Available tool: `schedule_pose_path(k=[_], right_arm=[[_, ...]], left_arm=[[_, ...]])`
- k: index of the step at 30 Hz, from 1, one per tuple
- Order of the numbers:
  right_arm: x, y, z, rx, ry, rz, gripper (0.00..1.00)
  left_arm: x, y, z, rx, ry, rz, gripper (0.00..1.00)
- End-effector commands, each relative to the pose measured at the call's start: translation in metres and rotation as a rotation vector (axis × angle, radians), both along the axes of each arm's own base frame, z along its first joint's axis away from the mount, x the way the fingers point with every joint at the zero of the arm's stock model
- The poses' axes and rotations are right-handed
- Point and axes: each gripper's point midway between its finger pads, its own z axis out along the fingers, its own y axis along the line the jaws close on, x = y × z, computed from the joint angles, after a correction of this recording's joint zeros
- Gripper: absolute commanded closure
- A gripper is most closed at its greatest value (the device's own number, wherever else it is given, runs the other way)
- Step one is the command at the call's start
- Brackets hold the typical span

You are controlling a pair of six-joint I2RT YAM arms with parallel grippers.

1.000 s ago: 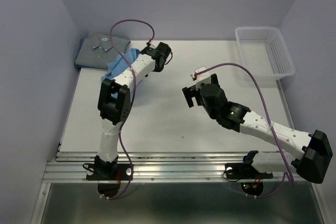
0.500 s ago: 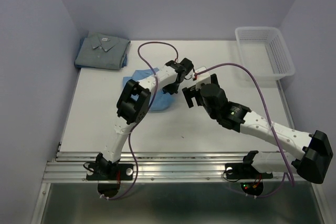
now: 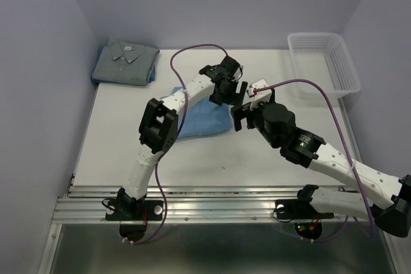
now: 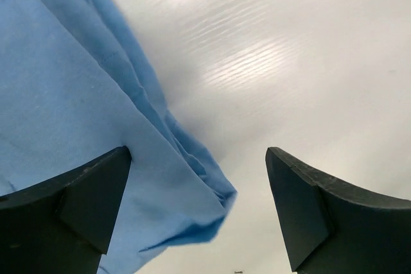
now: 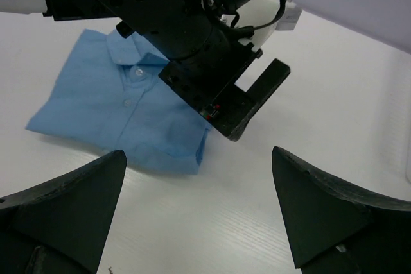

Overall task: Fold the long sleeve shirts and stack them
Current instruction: Neatly place the folded shirt to the corner

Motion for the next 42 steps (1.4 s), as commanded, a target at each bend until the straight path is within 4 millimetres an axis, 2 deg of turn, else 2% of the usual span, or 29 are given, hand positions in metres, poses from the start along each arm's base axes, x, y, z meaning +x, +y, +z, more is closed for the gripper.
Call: schedule_pose_path(k=[1, 4, 6, 8, 9, 10, 11, 12, 13, 14, 16, 18, 19, 20, 21, 22, 23, 24, 25, 26, 27, 28, 29, 31, 34, 36, 37, 40, 42], right_arm=[[-0.015, 0.007, 0.034, 0.140, -0.038, 0.073, 0.00], [-0.026, 0.011, 0.052, 0.216, -0.060, 0.130, 0.00], [-0.031, 0.011, 0.060, 0.251, -0.067, 0.149, 0.00], [-0.033, 0.011, 0.064, 0.274, -0.066, 0.150, 0.00], [-0.032, 0.010, 0.064, 0.279, -0.064, 0.147, 0.00], [-0.032, 0.009, 0.065, 0.290, -0.062, 0.136, 0.00], [-0.029, 0.011, 0.061, 0.297, -0.048, 0.124, 0.00], [-0.026, 0.010, 0.063, 0.303, -0.048, 0.100, 0.00], [-0.023, 0.010, 0.061, 0.304, -0.041, 0.080, 0.00], [-0.015, 0.015, 0.051, 0.290, -0.014, 0.057, 0.00], [0.000, 0.017, 0.047, 0.297, 0.009, 0.010, 0.00], [0.025, 0.030, 0.021, 0.286, 0.105, 0.049, 0.00], [0.036, 0.035, 0.026, 0.321, 0.130, 0.076, 0.00], [0.045, 0.041, 0.021, 0.357, 0.181, 0.106, 0.00], [0.060, 0.055, -0.007, 0.341, 0.276, 0.168, 0.00], [0.067, 0.063, -0.017, 0.328, 0.305, 0.177, 0.00], [0.079, 0.070, -0.012, 0.287, 0.286, 0.188, 0.00], [0.089, 0.073, -0.024, 0.244, 0.304, 0.177, 0.00], [0.109, 0.071, -0.056, 0.181, 0.348, 0.119, 0.00], [0.127, 0.065, -0.052, 0.165, 0.327, 0.080, 0.00], [0.137, 0.065, -0.061, 0.164, 0.348, 0.081, 0.00], [0.151, 0.060, -0.083, 0.168, 0.397, 0.066, 0.00], [0.161, 0.061, -0.081, 0.203, 0.412, 0.054, 0.00], [0.169, 0.067, -0.098, 0.207, 0.453, 0.076, 0.00], [0.180, 0.079, -0.102, 0.208, 0.462, 0.138, 0.06], [0.185, 0.088, -0.125, 0.199, 0.509, 0.158, 0.19], [0.191, 0.090, -0.134, 0.194, 0.525, 0.144, 0.20], [0.201, 0.090, -0.144, 0.185, 0.526, 0.117, 0.19], [0.203, 0.090, -0.151, 0.175, 0.533, 0.110, 0.20]], left_arm=[[0.008, -0.024, 0.142, -0.250, -0.226, -0.074, 0.01], [0.008, -0.016, 0.173, -0.271, -0.302, -0.080, 0.01], [0.010, -0.004, 0.179, -0.257, -0.319, -0.052, 0.01], [0.013, 0.015, 0.192, -0.258, -0.346, 0.003, 0.01], [0.024, 0.037, 0.192, -0.245, -0.355, 0.066, 0.01], [0.025, 0.055, 0.172, -0.219, -0.312, 0.122, 0.01], [0.029, 0.073, 0.189, -0.251, -0.354, 0.176, 0.01], [0.042, 0.106, 0.186, -0.242, -0.361, 0.267, 0.01], [0.039, 0.127, 0.159, -0.219, -0.307, 0.339, 0.01], [0.040, 0.145, 0.176, -0.254, -0.356, 0.389, 0.01], [0.038, 0.192, 0.161, -0.245, -0.352, 0.526, 0.01], [0.032, 0.213, 0.151, -0.241, -0.339, 0.582, 0.01], [0.028, 0.231, 0.134, -0.218, -0.317, 0.624, 0.01], [0.023, 0.238, 0.136, -0.221, -0.328, 0.646, 0.01], [0.017, 0.249, 0.120, -0.190, -0.309, 0.680, 0.01], [0.016, 0.261, 0.115, -0.161, -0.316, 0.726, 0.01], [0.014, 0.271, 0.111, -0.156, -0.314, 0.758, 0.01], [0.012, 0.275, 0.105, -0.158, -0.300, 0.765, 0.01], [0.006, 0.280, 0.091, -0.143, -0.274, 0.774, 0.01], [0.011, 0.282, 0.089, -0.159, -0.295, 0.773, 0.01], [0.007, 0.283, 0.076, -0.173, -0.271, 0.758, 0.01], [0.016, 0.281, 0.072, -0.201, -0.283, 0.747, 0.01], [0.020, 0.280, 0.067, -0.219, -0.270, 0.733, 0.01], [0.029, 0.277, 0.051, -0.222, -0.240, 0.703, 0.01], [0.038, 0.277, 0.035, -0.195, -0.216, 0.679, 0.05], [0.041, 0.275, 0.018, -0.189, -0.183, 0.668, 0.15], [0.044, 0.275, 0.010, -0.182, -0.171, 0.664, 0.20], [0.050, 0.273, 0.005, -0.192, -0.165, 0.651, 0.22], [0.052, 0.272, -0.008, -0.177, -0.138, 0.642, 0.34]])
